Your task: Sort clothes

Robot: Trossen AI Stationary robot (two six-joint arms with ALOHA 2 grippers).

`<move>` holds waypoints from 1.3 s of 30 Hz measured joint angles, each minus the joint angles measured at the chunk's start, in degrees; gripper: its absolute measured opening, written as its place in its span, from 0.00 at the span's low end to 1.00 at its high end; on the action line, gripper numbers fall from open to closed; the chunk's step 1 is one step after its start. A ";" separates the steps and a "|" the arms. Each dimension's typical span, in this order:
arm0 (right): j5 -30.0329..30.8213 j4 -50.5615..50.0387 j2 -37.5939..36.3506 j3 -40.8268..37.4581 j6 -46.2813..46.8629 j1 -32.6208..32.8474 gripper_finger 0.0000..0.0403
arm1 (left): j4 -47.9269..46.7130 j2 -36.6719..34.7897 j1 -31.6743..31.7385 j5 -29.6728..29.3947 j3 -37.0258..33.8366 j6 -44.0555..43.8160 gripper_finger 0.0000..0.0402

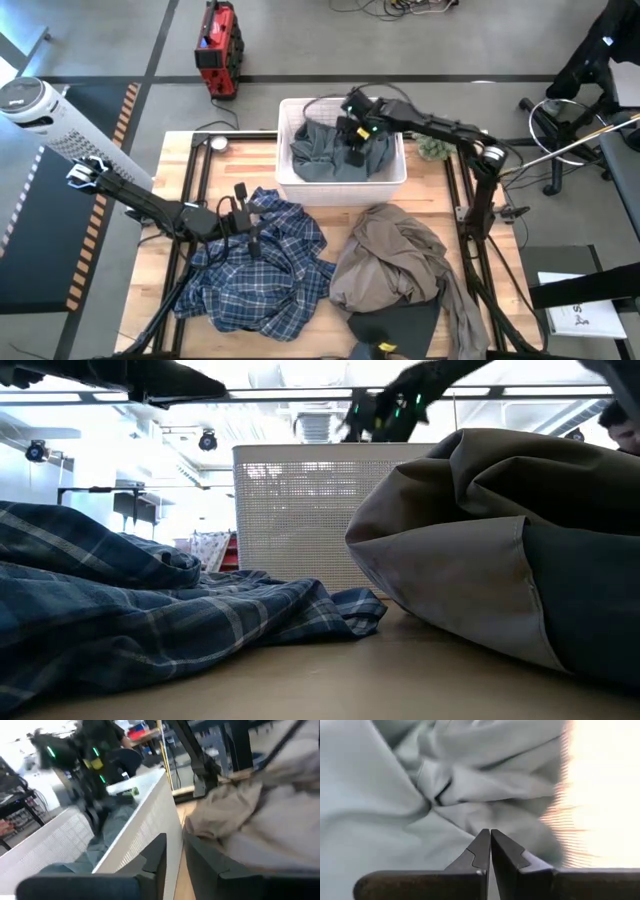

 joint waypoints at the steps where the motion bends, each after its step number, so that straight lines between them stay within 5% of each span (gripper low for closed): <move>1: 0.80 -0.94 -1.40 0.92 0.17 0.23 0.00 | -1.93 -0.21 -0.11 0.10 0.10 0.55 0.17; 9: 1.72 -3.04 -15.80 3.28 3.36 5.89 0.00 | -28.92 1.99 -1.62 6.31 11.40 -9.16 0.38; 19: 6.25 -3.44 -30.55 -4.16 9.33 19.53 0.00 | -57.96 18.16 -7.88 19.58 25.29 -29.45 0.59; 29: 6.39 7.37 -39.11 -24.08 16.70 29.22 0.00 | -59.65 30.77 -16.66 24.88 29.73 -43.59 0.61; 39: 6.35 21.04 -40.63 -37.49 20.14 35.41 0.00 | -62.26 36.88 -15.61 25.76 29.70 -49.62 0.68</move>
